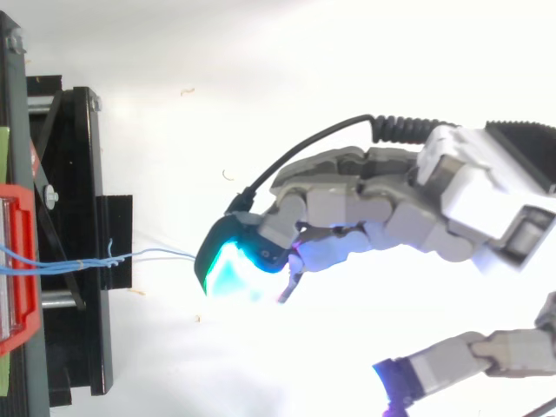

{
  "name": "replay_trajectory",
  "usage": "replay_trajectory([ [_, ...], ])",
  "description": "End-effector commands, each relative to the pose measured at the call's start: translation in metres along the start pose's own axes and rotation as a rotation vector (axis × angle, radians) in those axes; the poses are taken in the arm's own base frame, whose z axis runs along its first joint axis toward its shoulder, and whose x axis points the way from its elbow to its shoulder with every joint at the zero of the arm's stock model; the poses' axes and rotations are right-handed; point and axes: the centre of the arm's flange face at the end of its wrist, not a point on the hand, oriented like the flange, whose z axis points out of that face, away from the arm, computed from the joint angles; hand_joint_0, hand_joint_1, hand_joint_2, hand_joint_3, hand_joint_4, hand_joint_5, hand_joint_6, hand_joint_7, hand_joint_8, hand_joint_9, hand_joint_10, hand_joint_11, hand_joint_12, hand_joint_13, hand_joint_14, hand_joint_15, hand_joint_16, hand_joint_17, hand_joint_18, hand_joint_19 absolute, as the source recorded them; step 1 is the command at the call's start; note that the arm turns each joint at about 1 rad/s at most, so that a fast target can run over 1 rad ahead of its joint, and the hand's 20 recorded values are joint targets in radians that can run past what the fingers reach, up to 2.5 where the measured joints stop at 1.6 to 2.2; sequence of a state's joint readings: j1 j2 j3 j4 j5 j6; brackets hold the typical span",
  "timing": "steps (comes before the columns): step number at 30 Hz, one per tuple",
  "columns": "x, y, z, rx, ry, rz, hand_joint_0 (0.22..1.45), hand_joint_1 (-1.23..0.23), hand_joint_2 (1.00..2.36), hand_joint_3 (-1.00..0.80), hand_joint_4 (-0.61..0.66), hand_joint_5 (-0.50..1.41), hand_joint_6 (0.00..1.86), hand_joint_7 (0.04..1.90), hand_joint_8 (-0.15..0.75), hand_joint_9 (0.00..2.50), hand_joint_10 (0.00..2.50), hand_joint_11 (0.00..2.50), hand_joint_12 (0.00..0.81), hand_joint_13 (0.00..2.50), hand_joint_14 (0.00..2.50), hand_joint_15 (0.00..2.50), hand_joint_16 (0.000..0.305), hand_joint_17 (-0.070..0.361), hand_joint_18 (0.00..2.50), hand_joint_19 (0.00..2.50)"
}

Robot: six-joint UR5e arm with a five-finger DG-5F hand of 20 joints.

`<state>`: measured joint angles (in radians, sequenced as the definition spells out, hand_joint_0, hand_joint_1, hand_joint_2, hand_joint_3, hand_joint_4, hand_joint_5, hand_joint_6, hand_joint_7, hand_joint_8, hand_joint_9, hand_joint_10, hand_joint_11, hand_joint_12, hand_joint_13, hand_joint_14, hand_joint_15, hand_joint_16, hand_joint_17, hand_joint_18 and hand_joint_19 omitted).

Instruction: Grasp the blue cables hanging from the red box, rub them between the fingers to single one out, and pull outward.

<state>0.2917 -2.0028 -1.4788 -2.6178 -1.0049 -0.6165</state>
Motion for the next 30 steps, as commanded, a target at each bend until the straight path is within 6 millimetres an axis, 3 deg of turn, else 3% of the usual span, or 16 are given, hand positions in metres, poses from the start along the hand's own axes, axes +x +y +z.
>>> replay_trajectory([
  [1, 0.018, -0.011, 0.003, 0.005, -0.033, 0.009, 0.52, -0.58, 1.01, -0.42, 0.27, -0.13, 0.5, 1.05, 0.311, 0.77, 0.02, 0.6, 0.437, 0.53, 0.02, 0.49, 0.063, 0.141, 0.25, 0.48],
  [11, 0.047, -0.053, 0.01, 0.042, -0.086, 0.012, 0.5, -0.56, 1.0, -0.47, 0.33, -0.13, 0.5, 0.99, 0.314, 0.79, 0.01, 0.57, 0.445, 0.55, 0.02, 0.49, 0.063, 0.142, 0.26, 0.46],
  [14, 0.044, -0.056, 0.01, 0.064, -0.133, 0.017, 0.49, -0.53, 1.0, -0.5, 0.35, -0.13, 0.5, 0.89, 0.305, 0.8, 0.01, 0.46, 0.447, 0.55, 0.02, 0.45, 0.064, 0.145, 0.26, 0.45],
  [19, 0.039, -0.059, 0.01, 0.097, -0.197, 0.029, 0.47, -0.45, 1.0, -0.5, 0.33, -0.13, 0.5, 0.71, 0.295, 0.67, 0.0, 0.03, 0.441, 0.45, 0.01, 0.27, 0.067, 0.15, 0.18, 0.39],
  [22, 0.039, -0.06, 0.01, 0.098, -0.2, 0.027, 0.48, -0.44, 1.0, -0.49, 0.28, -0.15, 0.5, 0.65, 0.286, 0.59, 0.0, 0.0, 0.425, 0.42, 0.01, 0.2, 0.066, 0.149, 0.15, 0.38],
  [30, 0.061, -0.083, 0.018, 0.064, -0.228, 0.075, 0.52, -0.56, 1.01, -0.39, 0.27, -0.17, 0.5, 0.72, 0.289, 0.56, 0.0, 0.0, 0.433, 0.43, 0.01, 0.27, 0.061, 0.137, 0.17, 0.4],
])
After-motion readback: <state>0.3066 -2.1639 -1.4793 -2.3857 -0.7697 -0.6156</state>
